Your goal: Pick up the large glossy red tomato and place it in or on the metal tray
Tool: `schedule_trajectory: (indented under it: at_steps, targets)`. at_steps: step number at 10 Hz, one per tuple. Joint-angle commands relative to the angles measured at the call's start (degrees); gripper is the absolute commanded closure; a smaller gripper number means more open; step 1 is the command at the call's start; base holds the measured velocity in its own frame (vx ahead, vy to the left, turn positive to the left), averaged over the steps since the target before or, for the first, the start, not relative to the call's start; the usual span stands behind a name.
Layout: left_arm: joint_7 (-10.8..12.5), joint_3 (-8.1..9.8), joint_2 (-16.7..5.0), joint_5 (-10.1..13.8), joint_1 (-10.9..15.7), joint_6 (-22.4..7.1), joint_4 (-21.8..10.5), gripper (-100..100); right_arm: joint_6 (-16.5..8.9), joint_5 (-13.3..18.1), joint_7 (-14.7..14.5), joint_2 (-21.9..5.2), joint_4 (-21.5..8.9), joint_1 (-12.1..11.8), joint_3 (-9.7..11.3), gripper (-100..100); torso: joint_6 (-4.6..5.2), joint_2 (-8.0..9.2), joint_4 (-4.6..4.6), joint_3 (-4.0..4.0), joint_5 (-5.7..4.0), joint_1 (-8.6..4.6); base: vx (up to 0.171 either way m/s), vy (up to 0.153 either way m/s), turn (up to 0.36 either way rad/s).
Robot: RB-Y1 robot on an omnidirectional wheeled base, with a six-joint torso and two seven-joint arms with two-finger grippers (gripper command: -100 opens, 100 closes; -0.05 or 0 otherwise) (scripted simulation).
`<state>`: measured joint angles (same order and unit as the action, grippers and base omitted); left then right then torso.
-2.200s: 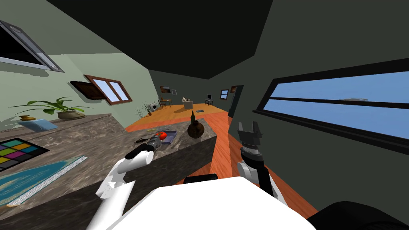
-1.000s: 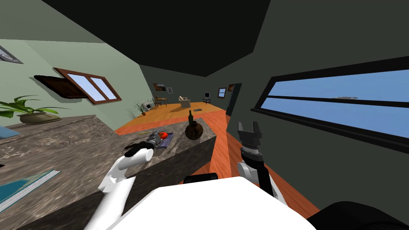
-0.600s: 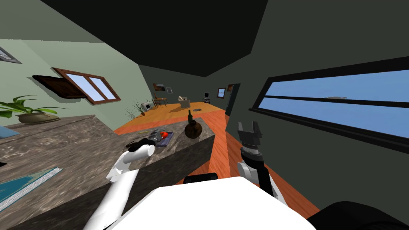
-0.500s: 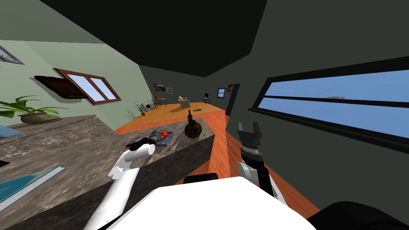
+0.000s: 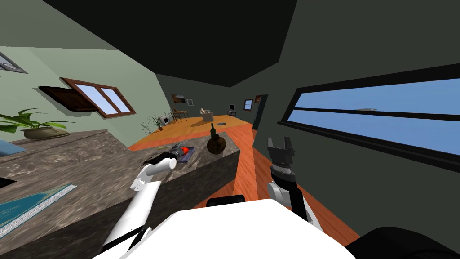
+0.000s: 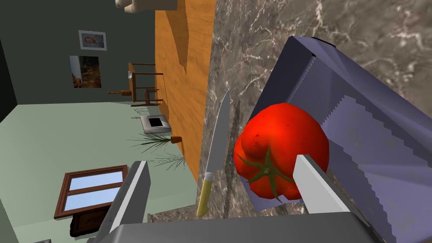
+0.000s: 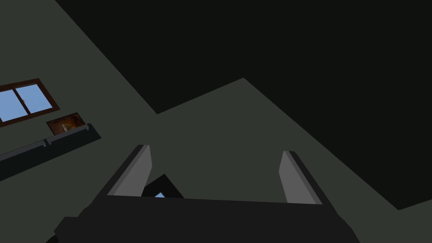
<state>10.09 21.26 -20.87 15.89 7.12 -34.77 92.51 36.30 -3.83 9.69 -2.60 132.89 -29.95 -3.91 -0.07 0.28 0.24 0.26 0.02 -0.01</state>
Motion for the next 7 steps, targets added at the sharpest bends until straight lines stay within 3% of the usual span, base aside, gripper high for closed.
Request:
schedule_trajectory:
  at_steps: [1, 2, 3, 5, 6, 7]
  targets:
    - [-0.06, 0.02, -0.2, 0.28, 0.0, 0.15, -2.86, -100, 0.0, 0.0, 0.0, 0.0, 0.0, 0.0, 0.0, 0, 0.0, 0.0, 0.0, 0.0, 0.0, 0.0, 0.0, 0.0, 0.0]
    - [-2.05, 0.17, -2.62, 1.88, 3.09, 2.06, -4.81, -100, 0.0, 0.0, 0.0, 0.0, 0.0, 0.0, 0.0, 0, 0.0, -0.07, -0.02, -0.05, 0.01, 0.04, -0.056, -0.036, -0.044]
    - [-2.05, 0.17, -2.62, 1.88, 5.08, 2.06, -7.23, -100, 0.0, 0.0, 0.0, 0.0, 0.0, 0.01, 0.0, 0, 0.02, 0.05, 0.01, 0.02, -0.02, -0.06, -0.089, -0.04, -0.027]
    - [-2.05, 0.17, -2.62, 1.88, 5.24, 2.06, -10.8, -100, 0.0, 0.0, 0.0, 0.0, 0.0, 0.0, 0.0, 0, 0.0, 0.14, 0.03, 0.08, -0.01, -0.05, -0.039, -0.013, 0.001]
    - [-4.03, 0.33, -5.05, 3.48, 8.18, 3.97, -12.86, -100, 0.0, 0.0, 0.0, 0.0, 0.0, 0.0, 0.0, 0, -0.01, 0.04, 0.01, 0.02, 0.0, 0.02, -0.064, -0.033, -0.042]
    - [-4.03, 0.33, -5.05, 3.48, 10.48, 3.97, -16.28, -100, 0.0, 0.0, 0.0, 0.0, 0.0, 0.01, 0.0, 0, 0.03, 0.11, 0.03, 0.06, -0.02, -0.06, -0.087, -0.041, -0.03]
